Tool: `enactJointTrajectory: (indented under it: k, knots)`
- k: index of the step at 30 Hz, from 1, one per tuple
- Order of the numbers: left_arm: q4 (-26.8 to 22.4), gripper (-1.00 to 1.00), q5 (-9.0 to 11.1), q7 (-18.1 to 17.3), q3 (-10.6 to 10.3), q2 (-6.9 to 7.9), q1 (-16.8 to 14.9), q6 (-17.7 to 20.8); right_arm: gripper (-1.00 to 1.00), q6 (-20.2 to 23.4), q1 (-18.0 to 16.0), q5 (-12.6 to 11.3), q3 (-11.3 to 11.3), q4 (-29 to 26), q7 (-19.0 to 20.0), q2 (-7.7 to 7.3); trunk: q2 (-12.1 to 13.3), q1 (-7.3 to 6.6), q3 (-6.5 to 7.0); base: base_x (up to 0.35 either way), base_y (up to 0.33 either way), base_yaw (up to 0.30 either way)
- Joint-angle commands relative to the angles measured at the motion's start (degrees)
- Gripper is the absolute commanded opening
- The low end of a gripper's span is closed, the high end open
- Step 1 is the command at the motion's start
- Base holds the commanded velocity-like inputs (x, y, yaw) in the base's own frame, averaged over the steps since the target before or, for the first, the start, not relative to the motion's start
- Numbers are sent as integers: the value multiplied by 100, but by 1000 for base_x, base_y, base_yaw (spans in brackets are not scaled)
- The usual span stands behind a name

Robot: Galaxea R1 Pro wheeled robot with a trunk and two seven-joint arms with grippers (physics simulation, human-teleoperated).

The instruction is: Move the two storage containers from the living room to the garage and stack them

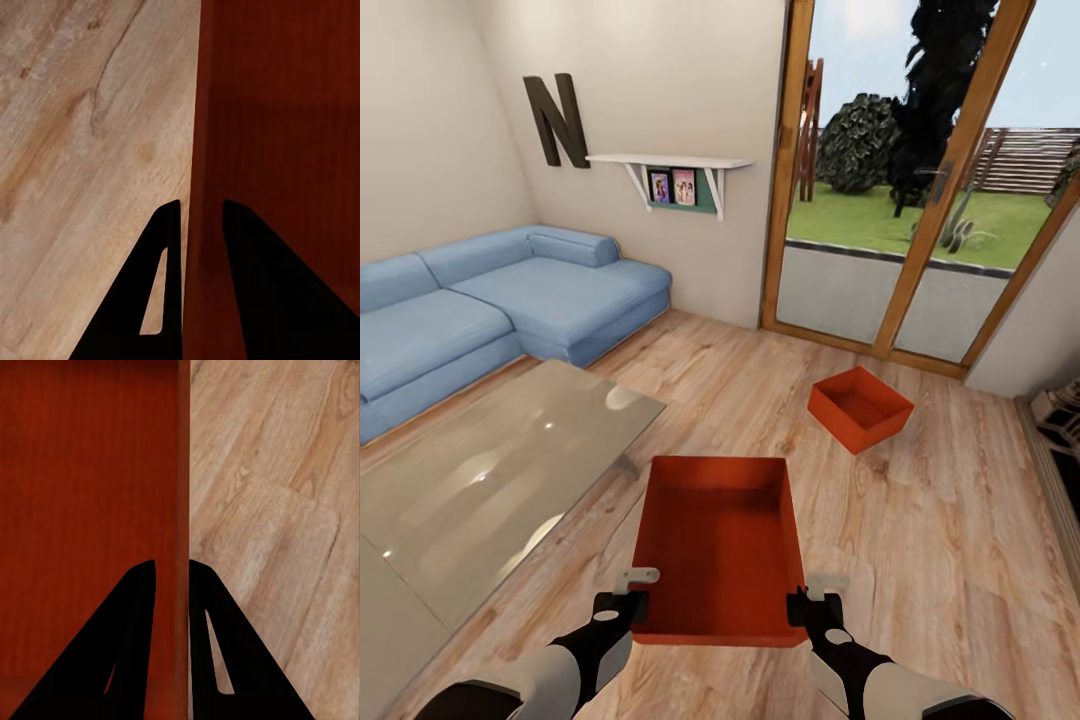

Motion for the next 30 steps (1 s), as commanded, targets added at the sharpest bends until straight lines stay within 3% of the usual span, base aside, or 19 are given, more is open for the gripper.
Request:
enactJointTrajectory:
  k: [1,11,20,30]
  knots:
    - [102,-100,124,121,57,77,-2,-34,-100,-188,-6,-99,-263,-10,-27,1,-4,1,5,0,0,0]
    - [102,-100,138,121,57,81,-2,-26,-100,-188,-8,-99,-263,-10,-25,1,-4,1,97,0,0,0]
    - [102,-100,464,114,57,86,-2,-25,-100,-188,-9,-98,-263,-10,-28,1,-4,1,181,0,0,0]
    - [102,-100,476,112,57,86,-2,-31,-100,-188,-9,-97,-263,-10,-23,1,-4,1,273,0,0,0]
